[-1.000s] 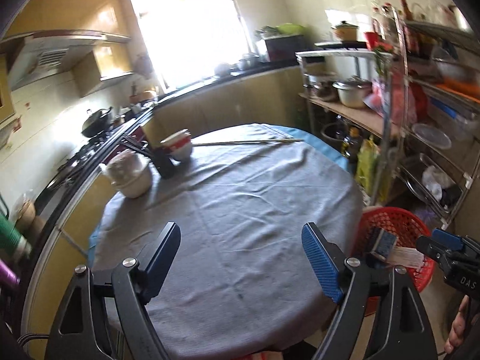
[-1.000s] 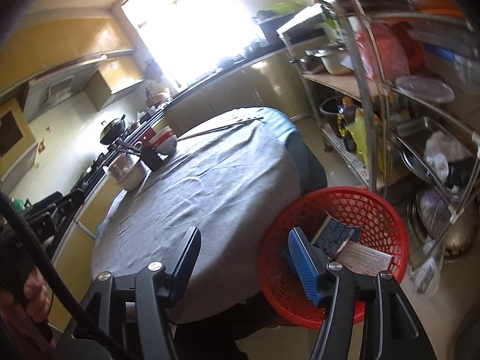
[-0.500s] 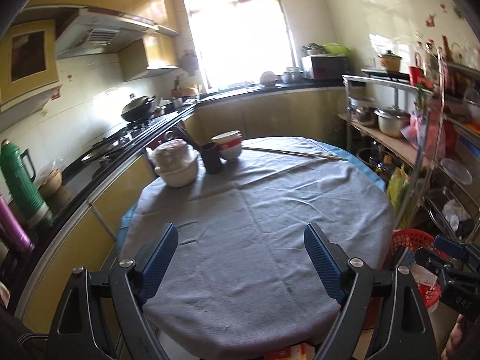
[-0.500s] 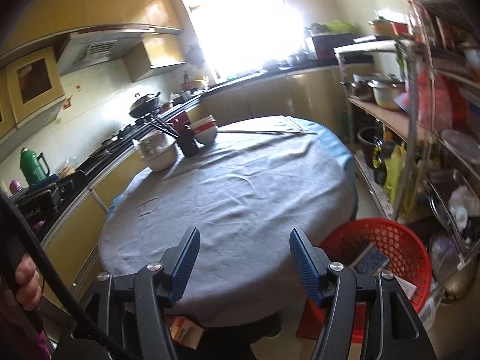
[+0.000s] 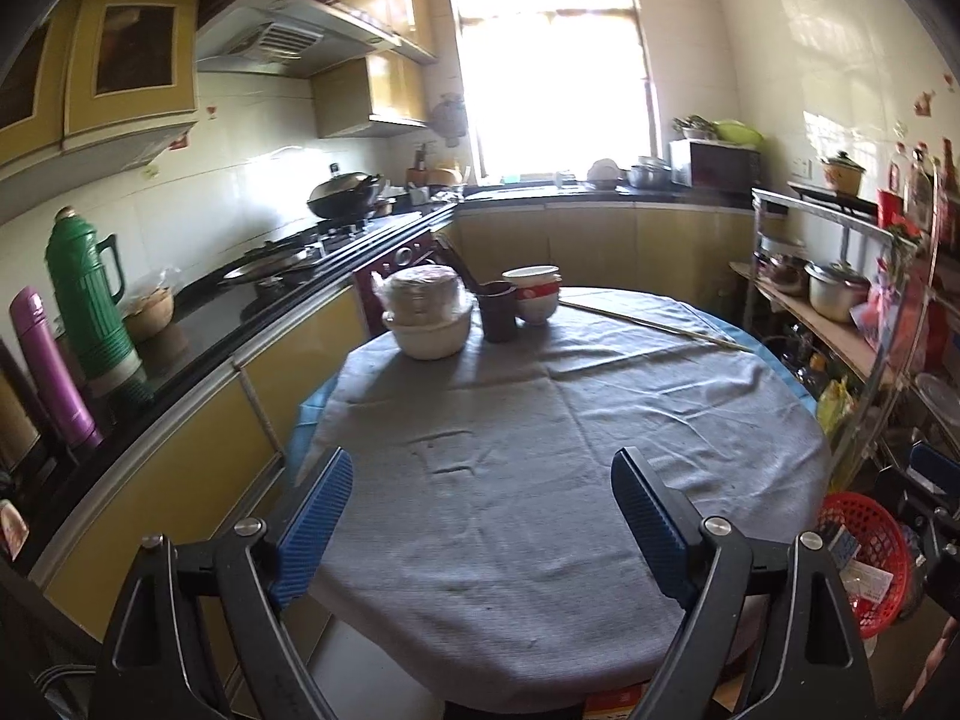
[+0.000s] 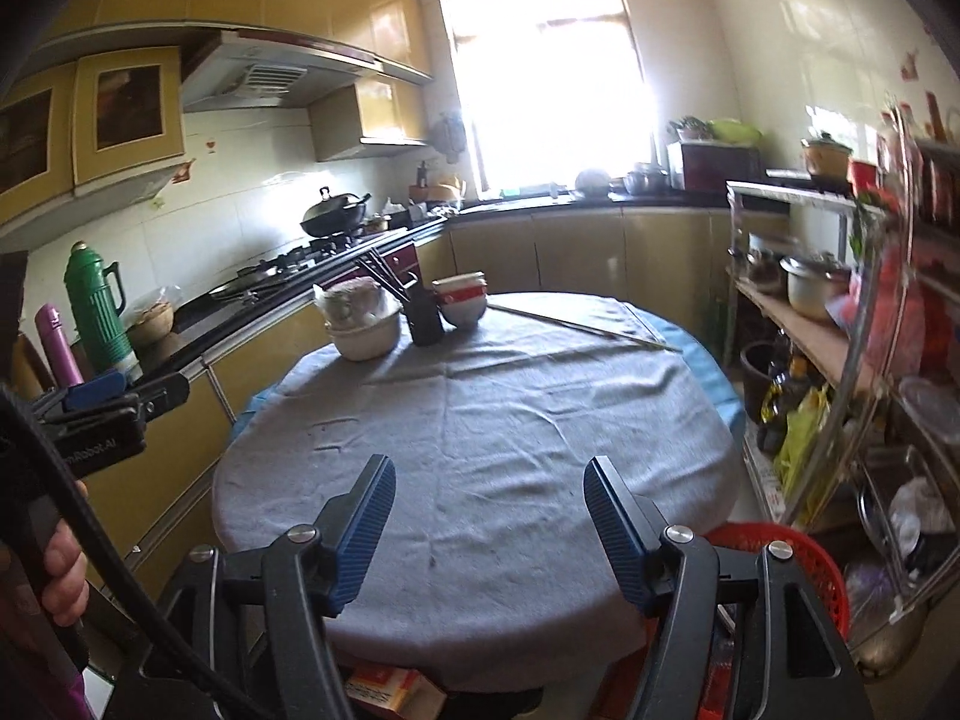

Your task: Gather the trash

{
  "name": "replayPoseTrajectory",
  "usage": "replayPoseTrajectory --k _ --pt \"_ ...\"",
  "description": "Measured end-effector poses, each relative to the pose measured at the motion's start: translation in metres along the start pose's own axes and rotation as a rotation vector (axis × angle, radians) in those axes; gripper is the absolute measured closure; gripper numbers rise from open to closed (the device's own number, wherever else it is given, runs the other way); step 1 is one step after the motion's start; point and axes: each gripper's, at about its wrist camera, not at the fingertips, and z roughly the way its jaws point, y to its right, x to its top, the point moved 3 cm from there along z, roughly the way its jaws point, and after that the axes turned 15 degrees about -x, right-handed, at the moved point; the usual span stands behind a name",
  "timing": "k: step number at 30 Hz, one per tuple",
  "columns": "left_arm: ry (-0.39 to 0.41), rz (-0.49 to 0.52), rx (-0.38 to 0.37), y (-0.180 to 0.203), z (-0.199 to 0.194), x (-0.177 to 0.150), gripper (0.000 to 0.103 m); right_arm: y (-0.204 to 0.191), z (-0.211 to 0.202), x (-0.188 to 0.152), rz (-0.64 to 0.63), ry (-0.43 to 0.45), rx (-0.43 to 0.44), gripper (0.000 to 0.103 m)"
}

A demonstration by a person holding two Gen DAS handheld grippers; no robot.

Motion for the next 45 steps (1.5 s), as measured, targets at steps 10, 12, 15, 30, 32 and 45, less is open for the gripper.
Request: replayPoseTrajectory --k 10,12,15,30,32,45 --pt "0.04 -0.078 0.072 -0.053 -0.022 -0.003 0.012 -0.055 -0.019 0.017 0.012 0.045 0.01 0.032" --pt "0.046 -0.1 0.087 -0.061 -0.024 -0.002 0.012 -0.062 -0.022 0.016 0.015 0.042 0.001 0.032" --pt "0.058 -0.113 0.099 -0.065 -0.032 -0.002 0.012 -0.07 -0.026 0.012 0.009 0.028 0.007 0.032" --pt "0.063 -0.048 0.093 -0.044 -0.034 -0.005 0.011 -0.051 -0.02 -0.009 0.057 -0.025 -0.022 0.032" --pt "0.066 -0.045 0.086 -0.043 -0.035 -0.006 0.011 -0.048 -0.02 -0.009 0.065 -0.025 -0.027 0.032" --pt "0.073 -0.041 0.074 -0.038 -0.038 -0.007 0.007 -0.045 -0.024 -0.009 0.078 -0.007 -0.04 0.032"
